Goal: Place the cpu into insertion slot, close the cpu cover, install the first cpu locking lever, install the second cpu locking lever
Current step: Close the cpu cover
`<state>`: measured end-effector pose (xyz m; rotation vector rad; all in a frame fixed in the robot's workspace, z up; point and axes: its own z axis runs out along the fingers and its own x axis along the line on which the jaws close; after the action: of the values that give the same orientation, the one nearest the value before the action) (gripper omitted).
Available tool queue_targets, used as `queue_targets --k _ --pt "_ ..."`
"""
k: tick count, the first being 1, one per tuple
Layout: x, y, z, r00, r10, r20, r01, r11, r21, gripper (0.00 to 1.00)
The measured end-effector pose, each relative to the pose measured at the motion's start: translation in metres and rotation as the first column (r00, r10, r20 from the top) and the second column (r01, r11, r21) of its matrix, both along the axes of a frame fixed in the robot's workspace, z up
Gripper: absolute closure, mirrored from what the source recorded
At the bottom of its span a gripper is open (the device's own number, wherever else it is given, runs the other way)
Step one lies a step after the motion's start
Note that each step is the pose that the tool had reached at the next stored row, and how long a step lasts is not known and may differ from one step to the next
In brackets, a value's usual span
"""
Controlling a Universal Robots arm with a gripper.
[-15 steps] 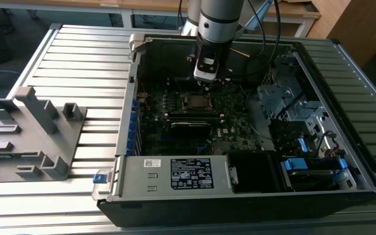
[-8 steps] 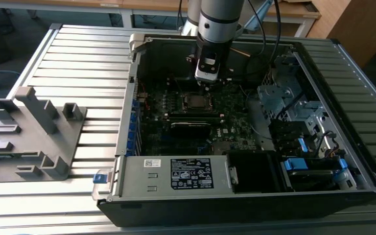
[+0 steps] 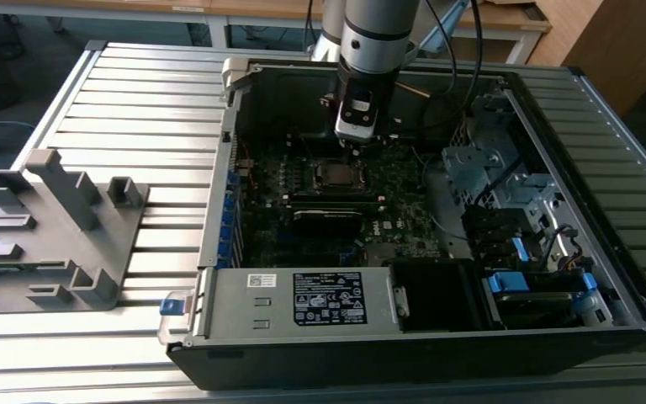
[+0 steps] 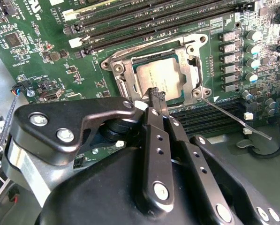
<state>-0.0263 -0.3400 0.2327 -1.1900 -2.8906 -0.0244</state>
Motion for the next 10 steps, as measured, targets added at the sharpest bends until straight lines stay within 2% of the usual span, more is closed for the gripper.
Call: queue_targets --k 3,6,8,10 --pt "0.0000 0.0000 0.0000 1.0000 0.007 0.0000 -0.007 1.0000 -0.0001 0.89" --pt "0.0000 0.0000 -0.0001 0.9994 0.034 0.0000 -0.034 0.9994 -0.0001 0.89" --pt "0.0000 0.0000 -0.0003 0.9981 0.061 0.0000 -0.061 0.9981 0.0000 0.89" --pt "0.0000 0.0000 -0.0005 0.9954 0.096 0.0000 -0.096 0.9954 0.0000 0.89"
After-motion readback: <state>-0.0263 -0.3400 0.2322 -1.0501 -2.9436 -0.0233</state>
